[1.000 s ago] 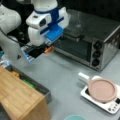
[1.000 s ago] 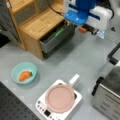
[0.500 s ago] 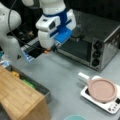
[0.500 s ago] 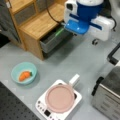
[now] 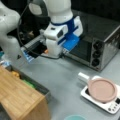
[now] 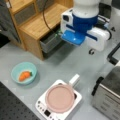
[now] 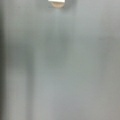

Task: Pick up the pan. Place the pan on the table. Pick up the bowl. Place the bowl on the stove.

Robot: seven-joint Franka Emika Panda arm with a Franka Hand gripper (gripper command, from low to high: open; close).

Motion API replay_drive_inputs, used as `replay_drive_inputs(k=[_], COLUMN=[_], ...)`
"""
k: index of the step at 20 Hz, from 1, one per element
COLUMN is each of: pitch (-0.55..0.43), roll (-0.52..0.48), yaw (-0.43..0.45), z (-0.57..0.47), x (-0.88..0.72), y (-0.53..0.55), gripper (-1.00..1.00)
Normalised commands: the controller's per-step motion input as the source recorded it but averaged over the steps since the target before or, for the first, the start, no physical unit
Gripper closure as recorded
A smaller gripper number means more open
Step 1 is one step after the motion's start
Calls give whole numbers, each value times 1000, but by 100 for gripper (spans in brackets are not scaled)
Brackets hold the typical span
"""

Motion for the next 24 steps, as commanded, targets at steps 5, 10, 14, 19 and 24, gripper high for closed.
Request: replay_drive_inputs(k=[5,10,14,19,24], pitch=[113,94,57,50,38], roll=[74,40,33,41,21], yaw=[-147,-133,-93,-88,-102], z=[-66,-85,-39,-47,-96], x=[336,327,270,223,217], y=[156,138,87,74,88], gripper=[-100,-100,-100,-100,-100])
